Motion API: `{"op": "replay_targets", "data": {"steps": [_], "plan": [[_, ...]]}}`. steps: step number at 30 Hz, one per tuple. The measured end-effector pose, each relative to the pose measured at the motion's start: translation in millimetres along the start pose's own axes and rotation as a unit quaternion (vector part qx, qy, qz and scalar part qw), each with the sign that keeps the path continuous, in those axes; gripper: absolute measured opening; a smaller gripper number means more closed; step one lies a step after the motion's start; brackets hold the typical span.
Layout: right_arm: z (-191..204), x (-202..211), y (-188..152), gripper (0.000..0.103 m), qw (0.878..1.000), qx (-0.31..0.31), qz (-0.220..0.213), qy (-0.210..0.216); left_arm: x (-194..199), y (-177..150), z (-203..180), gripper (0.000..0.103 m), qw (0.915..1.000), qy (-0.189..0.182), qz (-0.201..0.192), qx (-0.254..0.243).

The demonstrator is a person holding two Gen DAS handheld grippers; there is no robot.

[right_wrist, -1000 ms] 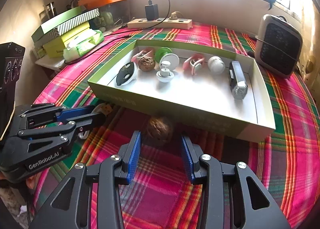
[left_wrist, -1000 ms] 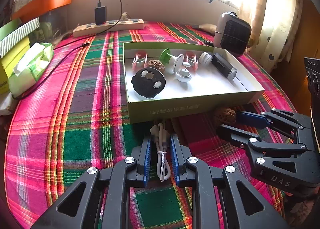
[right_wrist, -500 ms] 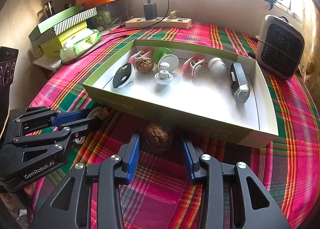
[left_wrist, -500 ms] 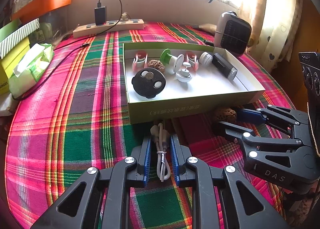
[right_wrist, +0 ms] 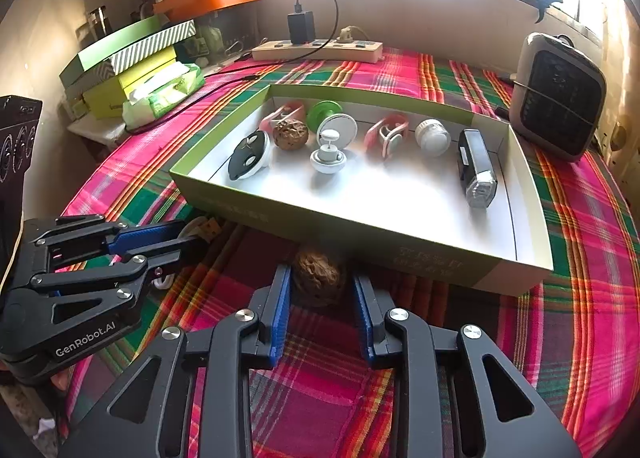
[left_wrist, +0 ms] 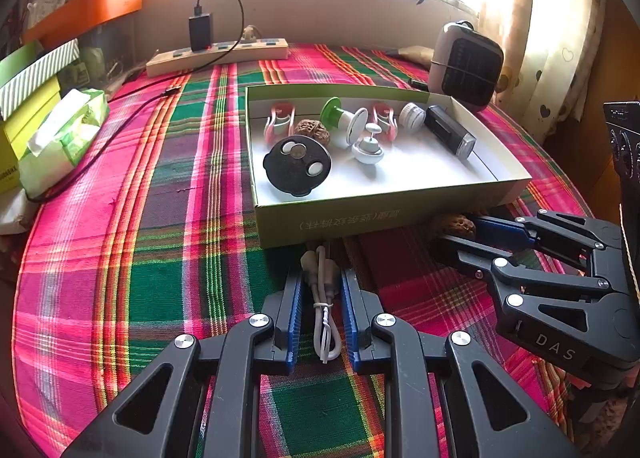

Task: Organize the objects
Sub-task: 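Grasp the walnut with the right gripper while the left gripper holds the cable, then carry the walnut and cable over the box with both grippers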

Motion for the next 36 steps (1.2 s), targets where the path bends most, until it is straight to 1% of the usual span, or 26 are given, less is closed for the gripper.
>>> {"op": "replay_targets", "data": {"steps": [16, 22, 31, 36], "plan": [[0, 9, -2, 0.030, 1.000, -0.007, -0.010, 0.005, 8, 4, 0, 0.017, 0.9999, 0.001, -0.008, -0.009], [-2, 18, 0, 0.030, 1.000, -0.010, -0.021, 0.007, 16, 10, -7, 0.017, 0.9996, -0.002, -0.020, -0.018], [-9, 31, 6, 0.030, 0.999, -0.017, -0.040, 0.000, 23, 21, -15, 0.017, 0.9991, -0.009, -0.034, -0.025], [-13, 35, 7, 0.030, 0.999, -0.020, -0.046, -0.004, 27, 22, -13, 0.017, 0.9990, -0.012, -0.037, -0.023]]}}
Point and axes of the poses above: each gripper's, at about its wrist camera, not at the fingertips, and x roughly against the way its jaws point, z to its left, y to its top, the point moved 1 cm from there along -x, roughly the way its jaws point, and after that the axes turned 5 degrees about -z, right-handed, at the moved point
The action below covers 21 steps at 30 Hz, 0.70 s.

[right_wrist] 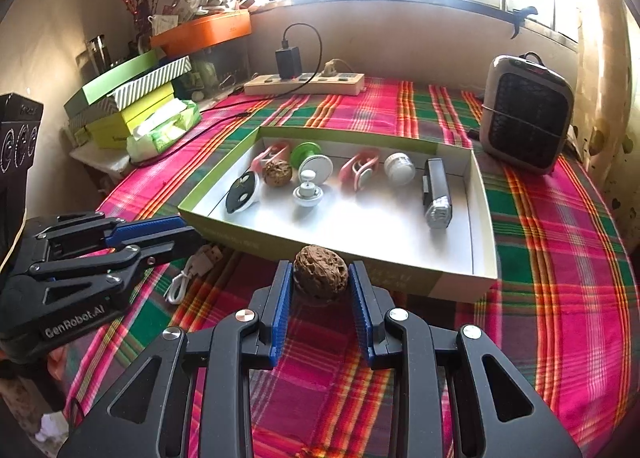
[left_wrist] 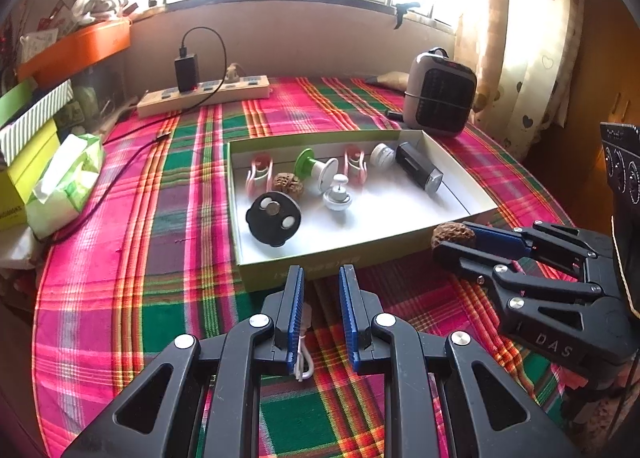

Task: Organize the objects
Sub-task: 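Carry the walnut and cable over the box with both grippers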

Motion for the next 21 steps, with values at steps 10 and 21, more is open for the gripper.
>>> {"op": "replay_targets", "data": {"steps": [10, 21], "plan": [[-2, -1, -6, 0.030, 1.000, -0.006, 0.002, 0.005, -2, -19, 13, 0.022, 0.9994, 0.017, 0.030, 0.003], [-6, -3, -9, 0.030, 1.000, -0.010, 0.005, 0.005, -23, -25, 12, 0.032, 0.9979, 0.026, 0.059, 0.007]]}}
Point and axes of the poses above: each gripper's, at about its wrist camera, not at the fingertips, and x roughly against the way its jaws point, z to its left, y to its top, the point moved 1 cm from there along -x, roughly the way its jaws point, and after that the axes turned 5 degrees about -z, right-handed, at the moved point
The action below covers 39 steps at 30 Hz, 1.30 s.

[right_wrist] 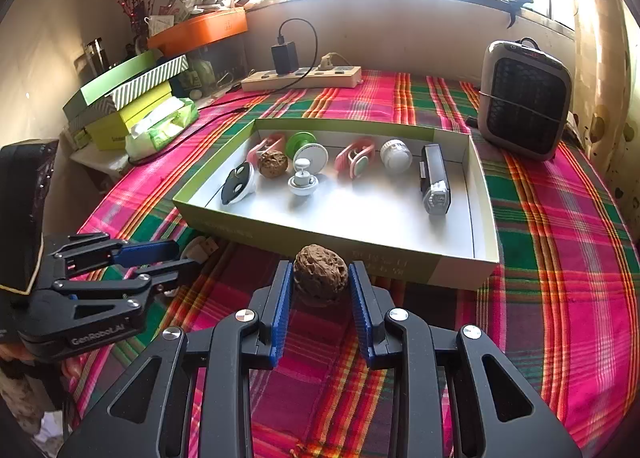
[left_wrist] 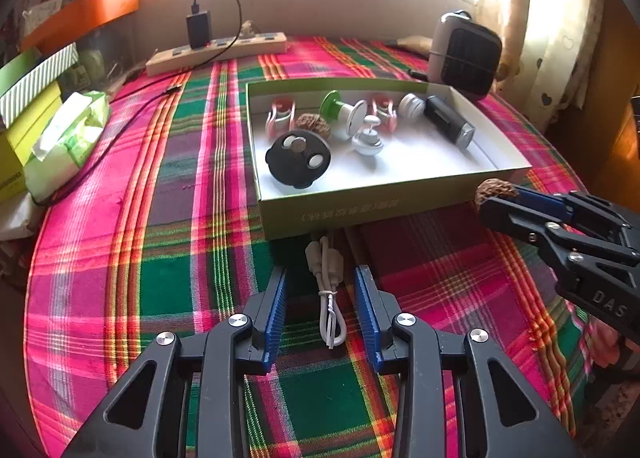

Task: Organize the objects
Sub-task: 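Carry the walnut and cable over the box with both grippers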

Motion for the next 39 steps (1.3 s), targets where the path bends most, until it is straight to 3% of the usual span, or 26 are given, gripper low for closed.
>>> {"op": "replay_targets", "data": {"steps": [11, 16, 23, 39], "plan": [[1, -1, 0, 0.030, 1.000, 0.001, 0.002, 0.001, -5, 3, -5, 0.031, 0.9999, 0.013, -0.006, -0.008], [1, -1, 0, 0.030, 1.000, 0.001, 0.003, 0.002, -7, 3, -8, 0.020, 0.9994, 0.029, -0.009, -0.018], [1, -1, 0, 0.030, 1.000, 0.001, 0.003, 0.002, -7, 3, -7, 0.018, 0.9993, 0.030, -0.011, -0.018], [-1, 7, 4, 0.030, 1.000, -0.002, -0.007, 0.001, 11, 12, -12, 0.017, 0.9993, 0.005, -0.034, -0.013]]}}
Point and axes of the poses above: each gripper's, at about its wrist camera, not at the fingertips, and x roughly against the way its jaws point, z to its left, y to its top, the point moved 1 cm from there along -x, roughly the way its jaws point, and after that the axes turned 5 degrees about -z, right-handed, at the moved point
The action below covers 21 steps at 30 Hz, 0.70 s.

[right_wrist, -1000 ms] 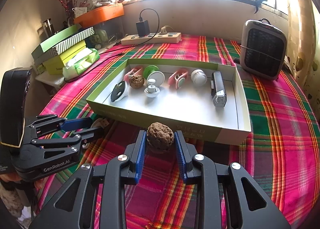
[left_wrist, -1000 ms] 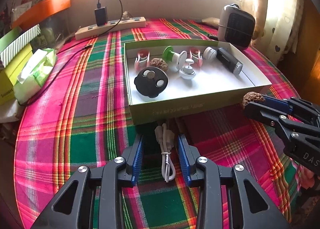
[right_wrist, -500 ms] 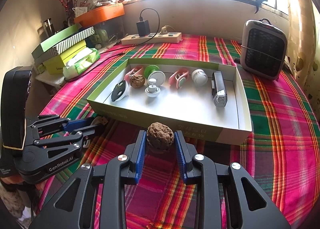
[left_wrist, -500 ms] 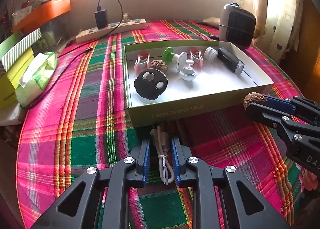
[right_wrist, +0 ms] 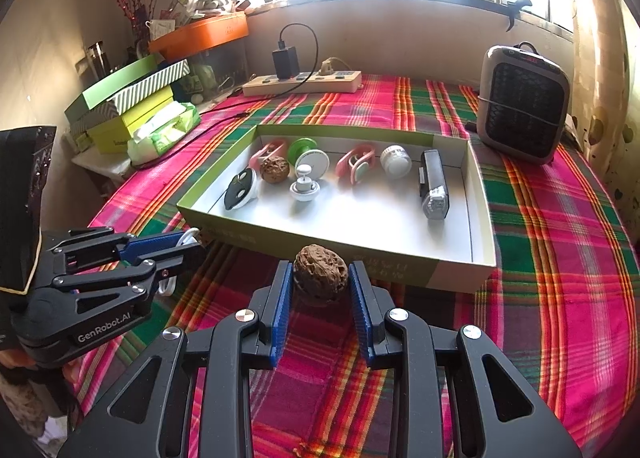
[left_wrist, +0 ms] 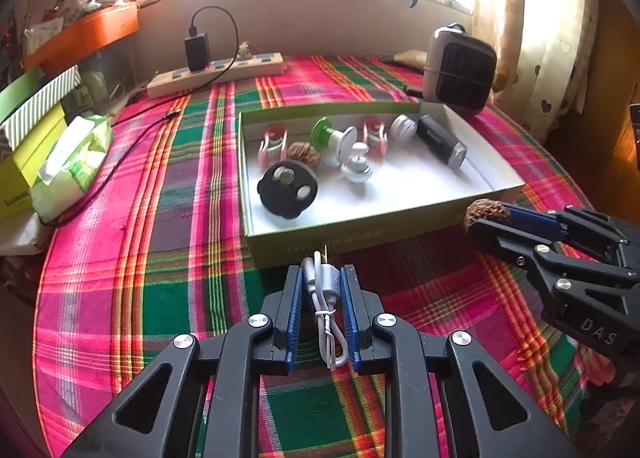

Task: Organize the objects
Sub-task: 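Carry the walnut and cable over the box with both grippers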

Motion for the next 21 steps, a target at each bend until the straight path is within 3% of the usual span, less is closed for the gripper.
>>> {"op": "replay_targets", "data": {"steps": [10, 21], "plan": [[-5, 3, 13, 0.030, 1.000, 0.001, -0.010, -0.008, 6, 23, -9, 0.017, 0.9996, -0.015, -0.022, -0.005], [-18, -16, 37, 0.030, 1.000, -0.001, -0.013, -0.023, -16, 47, -15, 0.017, 0.9994, -0.029, -0.019, -0.004]]}}
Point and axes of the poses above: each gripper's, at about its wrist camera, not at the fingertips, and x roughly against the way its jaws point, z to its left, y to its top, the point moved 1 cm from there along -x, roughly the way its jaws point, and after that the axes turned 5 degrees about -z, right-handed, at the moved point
